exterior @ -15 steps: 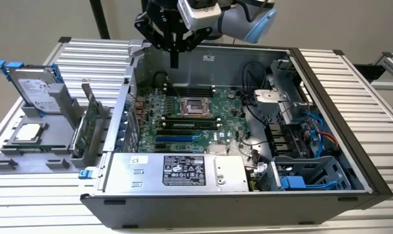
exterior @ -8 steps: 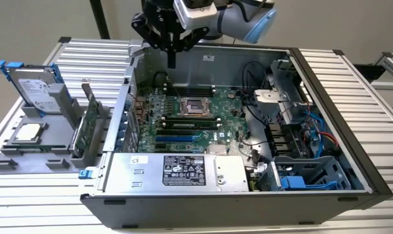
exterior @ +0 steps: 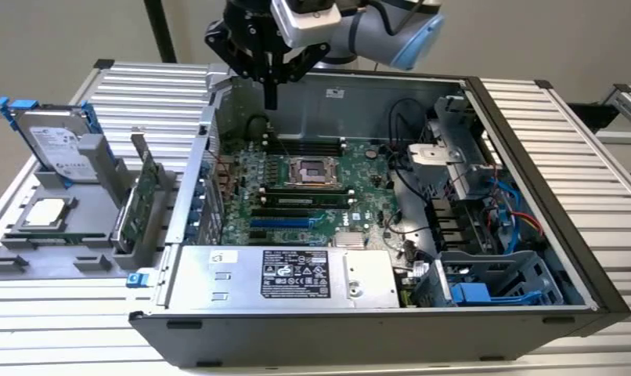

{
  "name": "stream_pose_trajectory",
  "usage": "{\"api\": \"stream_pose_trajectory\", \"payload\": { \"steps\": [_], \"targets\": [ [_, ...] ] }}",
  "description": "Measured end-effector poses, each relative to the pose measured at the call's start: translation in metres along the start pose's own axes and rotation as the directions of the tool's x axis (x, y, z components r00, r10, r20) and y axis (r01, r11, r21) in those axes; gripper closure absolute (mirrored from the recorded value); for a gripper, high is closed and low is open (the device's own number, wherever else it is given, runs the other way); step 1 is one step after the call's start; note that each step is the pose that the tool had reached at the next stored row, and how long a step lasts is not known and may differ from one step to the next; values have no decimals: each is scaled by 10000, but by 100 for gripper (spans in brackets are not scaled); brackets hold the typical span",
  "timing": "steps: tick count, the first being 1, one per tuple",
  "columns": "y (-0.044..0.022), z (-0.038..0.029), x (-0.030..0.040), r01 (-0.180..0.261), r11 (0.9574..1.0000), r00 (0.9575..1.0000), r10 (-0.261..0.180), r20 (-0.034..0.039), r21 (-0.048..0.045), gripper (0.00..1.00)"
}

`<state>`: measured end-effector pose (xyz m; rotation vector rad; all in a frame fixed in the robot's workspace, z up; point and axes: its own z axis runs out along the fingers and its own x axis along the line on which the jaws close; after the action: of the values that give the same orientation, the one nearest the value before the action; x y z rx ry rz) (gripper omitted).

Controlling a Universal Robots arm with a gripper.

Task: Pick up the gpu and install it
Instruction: 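Reach for the gpu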

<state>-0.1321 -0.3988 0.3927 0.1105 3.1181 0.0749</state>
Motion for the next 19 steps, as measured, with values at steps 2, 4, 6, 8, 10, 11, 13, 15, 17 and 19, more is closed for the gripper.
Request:
{"api": "stream_pose_trajectory", "payload": {
  "steps": [2,4,6,8,10,11,13,15,17,19],
  "targets": [
    [-1,0,11,1,10000,10000,-1,0,0,100],
    [-1,0,20,1,10000,10000,-1,0,0,100],
    [-2,0,30,1,10000,10000,-1,0,-1,100],
    [-4,-1,47,0,10000,10000,0,1,-1,100],
    [-4,-1,62,0,10000,10000,0,1,-1,100],
    [-5,-1,68,1,10000,10000,-1,1,-1,100],
    [-6,-2,84,1,10000,10000,-1,0,-1,100],
    [-8,-2,109,1,10000,10000,-1,0,-1,100],
    [-9,-2,131,0,10000,10000,0,1,-1,100],
    [-11,-3,150,0,10000,10000,0,1,-1,100]
  ]
}}
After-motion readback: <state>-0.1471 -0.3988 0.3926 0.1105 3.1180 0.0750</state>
